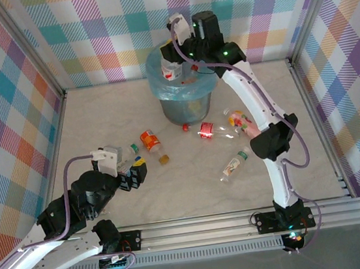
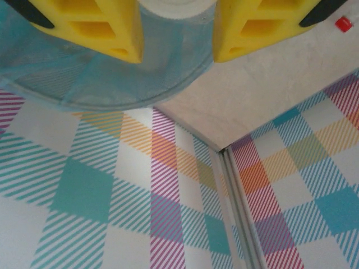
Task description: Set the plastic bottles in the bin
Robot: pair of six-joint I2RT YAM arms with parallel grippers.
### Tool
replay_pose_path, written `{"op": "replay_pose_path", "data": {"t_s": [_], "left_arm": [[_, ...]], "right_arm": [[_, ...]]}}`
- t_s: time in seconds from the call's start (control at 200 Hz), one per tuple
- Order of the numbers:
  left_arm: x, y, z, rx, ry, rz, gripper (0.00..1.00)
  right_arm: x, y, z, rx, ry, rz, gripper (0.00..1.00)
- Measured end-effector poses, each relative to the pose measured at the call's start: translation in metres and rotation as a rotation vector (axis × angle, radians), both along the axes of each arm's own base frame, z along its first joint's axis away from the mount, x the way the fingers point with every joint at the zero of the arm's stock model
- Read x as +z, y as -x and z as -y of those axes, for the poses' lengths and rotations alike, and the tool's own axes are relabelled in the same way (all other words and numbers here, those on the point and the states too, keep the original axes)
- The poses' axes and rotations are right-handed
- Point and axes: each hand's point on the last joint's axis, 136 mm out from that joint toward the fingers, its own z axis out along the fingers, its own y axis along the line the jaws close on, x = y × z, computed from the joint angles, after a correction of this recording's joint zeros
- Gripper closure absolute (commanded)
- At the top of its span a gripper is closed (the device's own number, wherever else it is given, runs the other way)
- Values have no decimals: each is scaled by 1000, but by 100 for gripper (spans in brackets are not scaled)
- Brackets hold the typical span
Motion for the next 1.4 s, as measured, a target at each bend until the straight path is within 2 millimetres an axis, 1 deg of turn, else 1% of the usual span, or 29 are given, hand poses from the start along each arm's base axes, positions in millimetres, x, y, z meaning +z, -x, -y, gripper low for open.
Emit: {"op": "replay_pose_path", "data": {"t_s": [0.105,0.21,0.31,0.405,0.465,0.495,0.595,0.675,0.82,0.86,0.995,1.015,1.2,1.4], "left_arm": [[-4,0,-3,16,-4,-16,7],[-5,-1,-4,30,5,-23,7],[-6,0,-6,37,6,-30,7],[-9,0,-6,42,7,-40,7],[-12,0,-6,44,6,-46,7],[-13,-1,-6,45,4,-48,7],[-14,-1,-5,45,0,-52,7],[-15,-2,-4,46,-3,-55,7],[-18,-2,-3,47,-13,-62,7],[-18,-3,-3,48,-16,-63,7],[-20,-3,-2,48,-24,-69,7],[-20,-3,-2,49,-25,-69,7],[-20,-3,-2,52,-19,-72,7],[-20,-4,-4,64,-16,-71,7]], "right_arm": [[-16,-7,-2,31,-2,-32,72],[-37,-15,-3,61,-6,-75,68],[-63,-27,-5,76,-2,-117,65],[-93,-37,-10,85,13,-159,62],[-109,-43,-13,92,19,-179,56],[-111,-45,-16,100,10,-172,53],[-114,-46,-19,121,1,-171,47],[-119,-45,-21,136,2,-177,39],[-123,-45,-23,142,-1,-190,38],[-123,-45,-23,143,-2,-190,41],[-121,-44,-23,146,-12,-199,69],[-121,-44,-23,144,-18,-206,71],[-109,-51,-15,119,-59,-204,71],[-87,-73,1,30,-150,-183,72]]}}
